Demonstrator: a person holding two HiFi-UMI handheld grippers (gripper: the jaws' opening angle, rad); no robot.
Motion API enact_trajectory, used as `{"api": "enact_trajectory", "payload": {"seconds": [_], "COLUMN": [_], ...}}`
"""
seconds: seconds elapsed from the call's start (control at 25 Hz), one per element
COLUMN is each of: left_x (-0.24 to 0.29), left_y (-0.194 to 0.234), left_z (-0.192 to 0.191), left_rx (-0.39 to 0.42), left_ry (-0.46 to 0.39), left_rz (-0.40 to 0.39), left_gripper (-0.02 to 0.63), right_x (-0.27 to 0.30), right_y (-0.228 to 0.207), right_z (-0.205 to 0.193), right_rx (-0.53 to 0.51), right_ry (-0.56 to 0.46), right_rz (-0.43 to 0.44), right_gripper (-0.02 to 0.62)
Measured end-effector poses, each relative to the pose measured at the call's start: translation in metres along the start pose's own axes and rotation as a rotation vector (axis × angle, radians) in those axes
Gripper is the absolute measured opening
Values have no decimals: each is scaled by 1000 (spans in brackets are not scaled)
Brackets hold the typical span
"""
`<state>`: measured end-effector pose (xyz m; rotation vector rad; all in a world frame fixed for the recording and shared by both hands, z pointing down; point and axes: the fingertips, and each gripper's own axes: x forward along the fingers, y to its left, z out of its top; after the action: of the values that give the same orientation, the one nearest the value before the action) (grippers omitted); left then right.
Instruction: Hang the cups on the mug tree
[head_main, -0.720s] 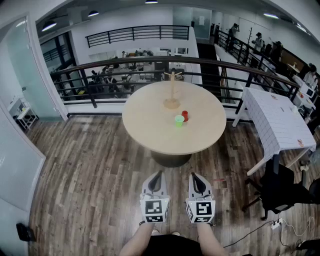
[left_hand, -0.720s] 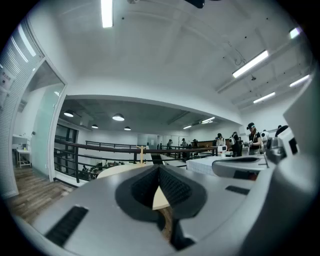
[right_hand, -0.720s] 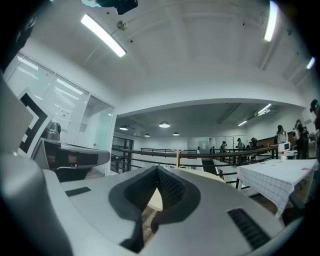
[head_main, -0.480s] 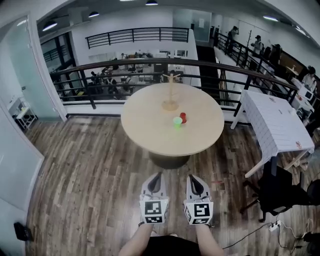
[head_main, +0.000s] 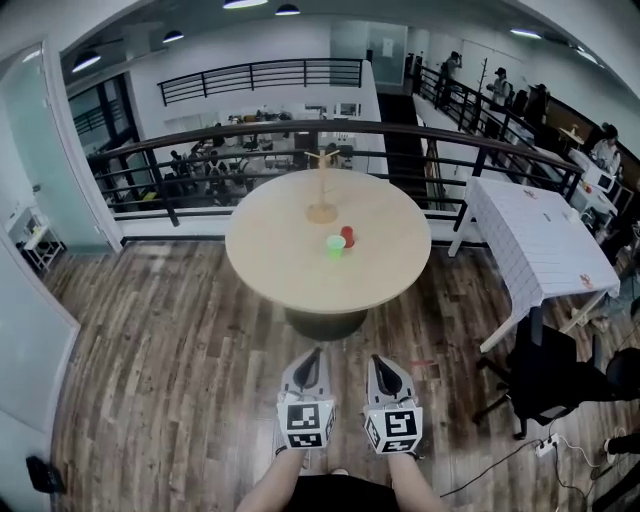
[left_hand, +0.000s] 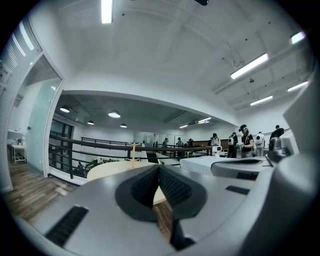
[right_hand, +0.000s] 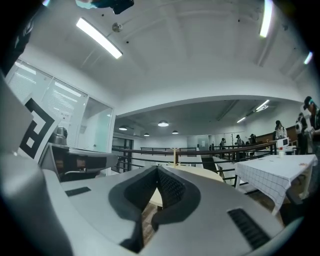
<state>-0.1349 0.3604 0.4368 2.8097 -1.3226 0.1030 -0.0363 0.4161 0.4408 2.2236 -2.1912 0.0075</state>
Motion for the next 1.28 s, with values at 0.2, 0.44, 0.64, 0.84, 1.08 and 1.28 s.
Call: {"api": "enact_trajectory", "payload": {"seconds": [0.2,0.44,0.64,0.84,1.08,1.28], "left_x": [3,5,30,98,230,341], "left_y": [-24,24,49,45,83,114], "left_z": [-11,-33,-44,-55,-58,-36], "left_rx": [-6,-45,-78,-64,-92,-99], "left_ry": [22,75,88,93,129,118], "left_rz": [-41,68,130,74,26,-23], "left_gripper": [12,12,12,12,12,12], "right_x": [-3,11,41,100,231,354], "right_y": [-17,1,-15,-32,-87,-90], "right_z": [-1,-9,-25,-42,-57,-16], "right_rx": [42,21,38,30,94,24], "right_ry": [-8,3,23,43,87,19], "right_rz": [-7,99,110,126,59,157], "right_gripper": [9,9,9,9,9,9]}}
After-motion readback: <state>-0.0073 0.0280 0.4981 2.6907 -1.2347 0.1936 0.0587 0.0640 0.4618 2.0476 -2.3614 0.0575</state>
